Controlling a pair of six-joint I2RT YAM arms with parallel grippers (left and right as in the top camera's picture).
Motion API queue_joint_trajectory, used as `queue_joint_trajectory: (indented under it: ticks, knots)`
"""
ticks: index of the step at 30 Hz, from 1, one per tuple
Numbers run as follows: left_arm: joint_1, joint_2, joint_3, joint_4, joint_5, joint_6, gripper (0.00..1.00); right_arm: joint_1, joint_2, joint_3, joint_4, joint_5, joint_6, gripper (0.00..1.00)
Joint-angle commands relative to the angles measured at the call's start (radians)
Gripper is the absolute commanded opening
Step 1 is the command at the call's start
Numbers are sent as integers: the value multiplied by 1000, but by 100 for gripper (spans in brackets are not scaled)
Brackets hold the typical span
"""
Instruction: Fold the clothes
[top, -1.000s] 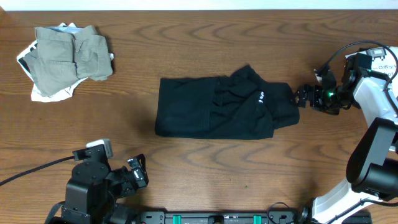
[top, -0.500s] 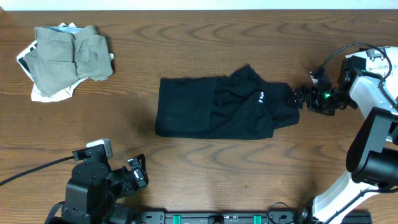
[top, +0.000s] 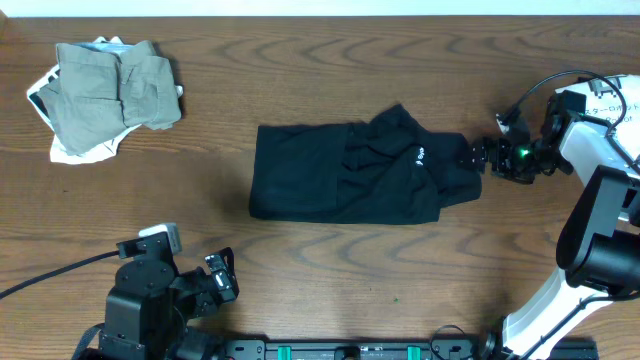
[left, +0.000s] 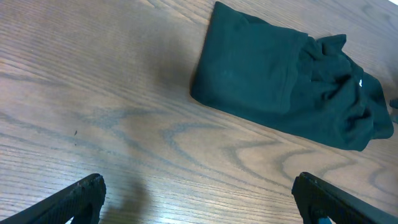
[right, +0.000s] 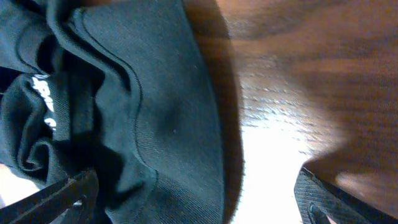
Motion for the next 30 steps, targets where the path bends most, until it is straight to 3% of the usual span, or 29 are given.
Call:
queue_joint_trajectory:
  ticks: [1,30]
  knots:
    - [4,1,-4,-1,-8,-10,98,1,74,-10,-2,-38,-13,99]
    - [4,1,-4,-1,-8,-10,98,263,179,-26,0,-100,48,99]
